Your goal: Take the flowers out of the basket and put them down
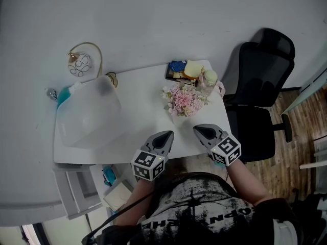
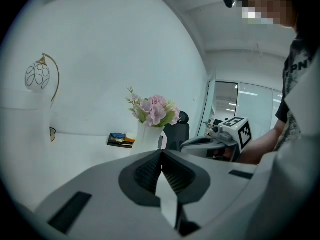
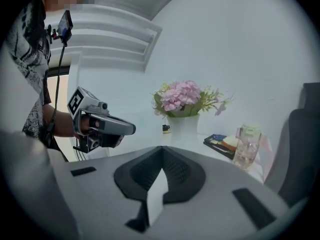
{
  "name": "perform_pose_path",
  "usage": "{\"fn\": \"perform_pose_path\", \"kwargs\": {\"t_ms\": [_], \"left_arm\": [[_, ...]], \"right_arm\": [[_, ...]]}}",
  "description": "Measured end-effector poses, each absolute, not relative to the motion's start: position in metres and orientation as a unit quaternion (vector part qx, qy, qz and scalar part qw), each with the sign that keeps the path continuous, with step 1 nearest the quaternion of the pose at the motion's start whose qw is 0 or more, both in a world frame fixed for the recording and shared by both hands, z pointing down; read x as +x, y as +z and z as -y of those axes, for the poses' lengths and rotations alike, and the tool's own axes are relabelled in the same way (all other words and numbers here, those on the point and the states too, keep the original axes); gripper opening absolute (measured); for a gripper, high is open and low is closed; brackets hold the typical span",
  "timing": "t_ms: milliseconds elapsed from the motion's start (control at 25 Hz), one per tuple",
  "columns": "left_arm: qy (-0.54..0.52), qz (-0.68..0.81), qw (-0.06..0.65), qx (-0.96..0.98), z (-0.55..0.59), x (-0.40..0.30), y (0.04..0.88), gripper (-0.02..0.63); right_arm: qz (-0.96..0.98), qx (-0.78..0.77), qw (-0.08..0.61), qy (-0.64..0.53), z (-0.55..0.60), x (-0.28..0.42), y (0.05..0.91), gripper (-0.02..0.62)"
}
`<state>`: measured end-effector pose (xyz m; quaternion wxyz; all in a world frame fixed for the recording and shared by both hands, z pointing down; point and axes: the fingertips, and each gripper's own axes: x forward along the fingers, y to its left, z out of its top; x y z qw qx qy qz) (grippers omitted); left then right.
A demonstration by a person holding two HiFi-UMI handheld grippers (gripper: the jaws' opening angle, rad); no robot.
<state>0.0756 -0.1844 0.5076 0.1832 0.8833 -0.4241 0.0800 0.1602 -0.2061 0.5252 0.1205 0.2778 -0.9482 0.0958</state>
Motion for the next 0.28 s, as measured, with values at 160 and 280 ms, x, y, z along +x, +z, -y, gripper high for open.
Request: {"fn": "perform_pose_path", "kwargs": {"t_ms": [160,280], "left_arm": [[0.080,0.420,0.182,0.885,0.182,0.078,0.506,0.014],[0.081,0.417,0.183,0.887,0.176,0.082,0.505,0.014]], "right_arm": [[0.947,0.279,0.127,0.095,0.202,0.161,0.529,0.014],[0.948,0.275,0.128,0.101,0.195,0.162,0.528,0.014]]}}
